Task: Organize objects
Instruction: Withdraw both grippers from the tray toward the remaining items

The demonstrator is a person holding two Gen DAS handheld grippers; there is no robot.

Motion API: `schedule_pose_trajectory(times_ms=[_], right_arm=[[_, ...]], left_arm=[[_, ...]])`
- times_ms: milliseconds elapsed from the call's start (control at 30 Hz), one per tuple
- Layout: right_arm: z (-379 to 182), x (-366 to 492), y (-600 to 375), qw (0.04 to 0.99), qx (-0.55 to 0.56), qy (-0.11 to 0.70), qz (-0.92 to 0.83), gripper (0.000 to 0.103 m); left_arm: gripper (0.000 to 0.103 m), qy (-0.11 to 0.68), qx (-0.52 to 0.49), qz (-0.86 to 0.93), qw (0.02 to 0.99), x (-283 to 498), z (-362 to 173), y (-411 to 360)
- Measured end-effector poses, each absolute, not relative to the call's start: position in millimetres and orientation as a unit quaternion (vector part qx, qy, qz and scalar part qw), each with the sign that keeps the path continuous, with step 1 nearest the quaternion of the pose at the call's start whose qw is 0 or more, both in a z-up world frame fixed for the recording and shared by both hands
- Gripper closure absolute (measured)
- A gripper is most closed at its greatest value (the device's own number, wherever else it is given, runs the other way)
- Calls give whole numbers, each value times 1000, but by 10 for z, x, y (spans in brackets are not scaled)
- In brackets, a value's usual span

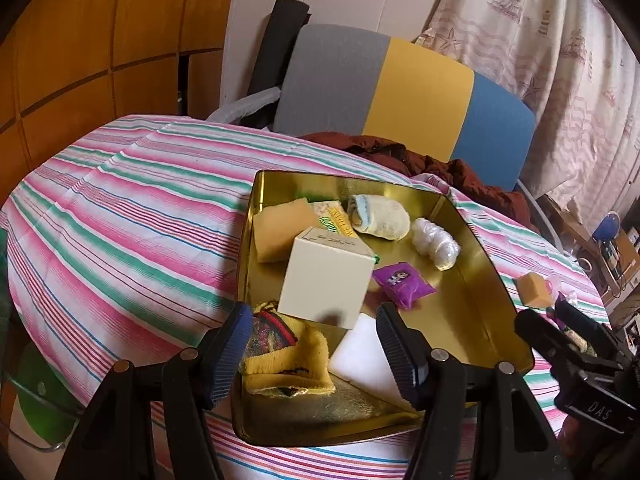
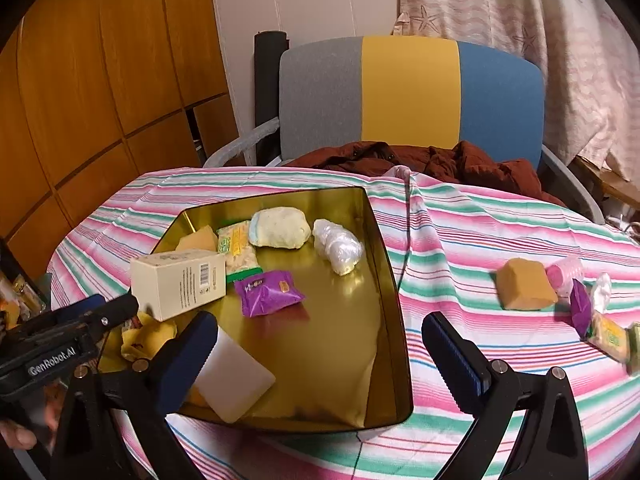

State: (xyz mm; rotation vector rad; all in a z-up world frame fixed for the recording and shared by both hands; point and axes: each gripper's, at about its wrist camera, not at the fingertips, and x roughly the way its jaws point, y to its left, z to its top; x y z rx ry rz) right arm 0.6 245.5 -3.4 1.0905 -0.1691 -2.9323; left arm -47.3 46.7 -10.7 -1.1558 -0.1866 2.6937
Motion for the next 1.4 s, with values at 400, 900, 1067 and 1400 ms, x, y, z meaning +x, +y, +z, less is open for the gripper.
schedule_pose_trajectory(times_ms=[400,900,1067,1400], right_arm=[[-85,163,2699,0,376,-86,-923,0],[93,235,3898,-100,390,-157,-902,0],[199,324,4565,-182,384,-151,-893,0],[-271,954,6102,-377,327,-385,-777,0]], left_arm=[[39,-44,-395,906,143,-324,-114,695],[38,-28,-404,897,176,-232,-127,935],[38,-18,-414,891,186,-247,-171,1013],[38,16,-385,888,252,-155,64,1438]])
